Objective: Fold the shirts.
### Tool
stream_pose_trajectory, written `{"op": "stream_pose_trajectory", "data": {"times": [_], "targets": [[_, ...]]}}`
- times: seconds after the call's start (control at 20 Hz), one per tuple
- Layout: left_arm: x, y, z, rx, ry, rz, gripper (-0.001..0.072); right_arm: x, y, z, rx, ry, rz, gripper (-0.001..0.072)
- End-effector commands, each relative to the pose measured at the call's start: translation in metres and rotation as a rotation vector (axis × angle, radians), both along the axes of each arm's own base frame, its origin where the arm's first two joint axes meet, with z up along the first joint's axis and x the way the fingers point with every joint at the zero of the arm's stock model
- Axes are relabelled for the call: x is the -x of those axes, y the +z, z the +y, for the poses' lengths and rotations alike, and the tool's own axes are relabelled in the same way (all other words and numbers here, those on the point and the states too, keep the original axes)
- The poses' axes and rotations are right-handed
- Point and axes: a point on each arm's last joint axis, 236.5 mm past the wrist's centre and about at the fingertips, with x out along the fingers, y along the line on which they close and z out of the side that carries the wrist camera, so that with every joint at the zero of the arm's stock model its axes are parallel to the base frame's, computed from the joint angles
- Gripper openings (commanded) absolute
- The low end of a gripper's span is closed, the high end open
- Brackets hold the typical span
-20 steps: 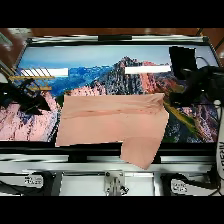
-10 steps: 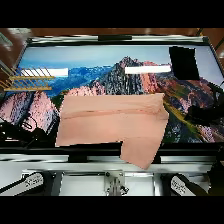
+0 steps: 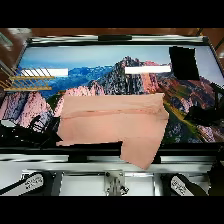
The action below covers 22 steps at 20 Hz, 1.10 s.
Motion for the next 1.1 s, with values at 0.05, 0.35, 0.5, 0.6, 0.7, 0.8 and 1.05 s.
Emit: {"op": "stream_pose_trajectory", "data": {"times": [0.05, 0.35, 0.5, 0.6, 0.7, 0.8, 1.05], "targets": [[-0.017, -0.015, -0.006, -0.039, 0.060, -0.014, 0.0401, 0.001, 0.000, 0.000, -0.002, 0.001, 0.001, 0.0457], [-0.016, -0.017, -0.015, -0.043, 0.034, -0.001, 0.0042, 0.049, -0.037, 0.041, -0.157, 0.071, 0.147, 0.0457], [-0.010, -0.014, -0.019, -0.022, 0.001, 0.006, 0.0042, 0.088, -0.065, 0.105, -0.350, 0.179, 0.153, 0.0458], [-0.010, -0.014, -0.019, -0.023, 0.002, 0.006, 0.0042, 0.116, -0.092, 0.107, -0.305, 0.194, 0.220, 0.0457], [-0.010, -0.014, -0.019, -0.023, 0.002, 0.006, 0.0043, 0.123, -0.107, 0.115, -0.304, 0.178, 0.234, 0.0457], [-0.010, -0.013, -0.019, -0.022, 0.002, 0.006, 0.0043, 0.122, -0.118, 0.117, -0.277, 0.168, 0.226, 0.0457], [-0.010, -0.014, -0.019, -0.023, 0.002, 0.006, 0.0042, 0.113, -0.126, 0.116, -0.243, 0.126, 0.196, 0.0456]]}}
